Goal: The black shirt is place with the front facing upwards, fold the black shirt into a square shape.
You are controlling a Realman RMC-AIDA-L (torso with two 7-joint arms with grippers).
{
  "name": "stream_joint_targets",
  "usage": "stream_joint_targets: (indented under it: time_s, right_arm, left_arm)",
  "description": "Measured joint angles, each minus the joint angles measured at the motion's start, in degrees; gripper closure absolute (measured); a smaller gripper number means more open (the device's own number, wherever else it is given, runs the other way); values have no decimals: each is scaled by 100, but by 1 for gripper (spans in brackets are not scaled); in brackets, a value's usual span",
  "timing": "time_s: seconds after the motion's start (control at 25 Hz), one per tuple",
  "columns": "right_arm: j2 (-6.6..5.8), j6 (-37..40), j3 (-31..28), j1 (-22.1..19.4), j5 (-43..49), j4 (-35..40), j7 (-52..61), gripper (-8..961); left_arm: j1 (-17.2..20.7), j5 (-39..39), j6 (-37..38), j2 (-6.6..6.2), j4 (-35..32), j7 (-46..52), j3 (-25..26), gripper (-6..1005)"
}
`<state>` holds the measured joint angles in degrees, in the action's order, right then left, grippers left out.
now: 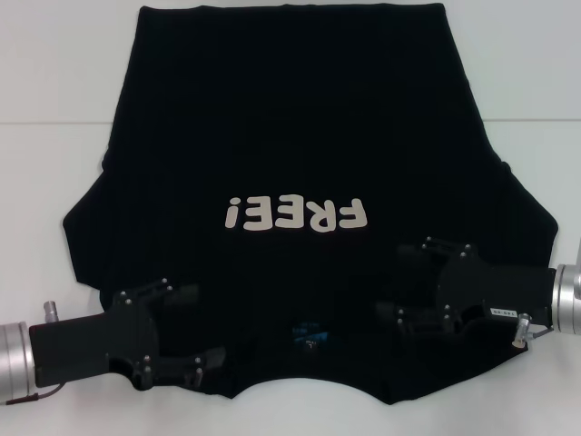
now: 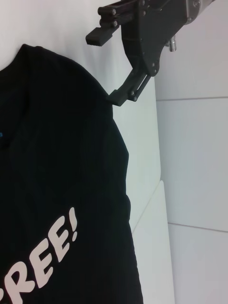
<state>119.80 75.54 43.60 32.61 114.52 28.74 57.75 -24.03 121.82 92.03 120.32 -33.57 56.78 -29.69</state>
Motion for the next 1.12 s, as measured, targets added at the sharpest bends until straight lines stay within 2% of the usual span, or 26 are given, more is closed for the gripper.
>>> stream_joint_targets:
  time_s: [0.48, 0.64, 0.76, 0.8, 0.92, 1.12]
  right_arm:
    - [0, 19, 0, -18, 0, -24, 4, 23]
    - [4, 12, -2, -15, -6, -50, 10, 23]
    - [6, -14, -31, -16, -14, -57, 98, 23]
    - [4, -17, -40, -16, -14, -59, 166, 22]
    - [-2, -26, -23, -14, -12, -43, 375, 22]
    - [-3, -31, -5, -1, -3, -43, 539, 22]
  left_arm:
    - [39, -2, 2, 9, 0, 9, 12, 71]
    - [-35, -51, 80, -35, -17, 926, 224, 73]
    - [-226, -43, 239, -230, -9, 2435, 415, 74]
    - [-349, -27, 300, -369, 25, 3283, 454, 75]
    - [-560, -13, 291, -640, 86, 4735, 482, 76]
    - [-854, 136, -297, -1007, 57, 6825, 523, 78]
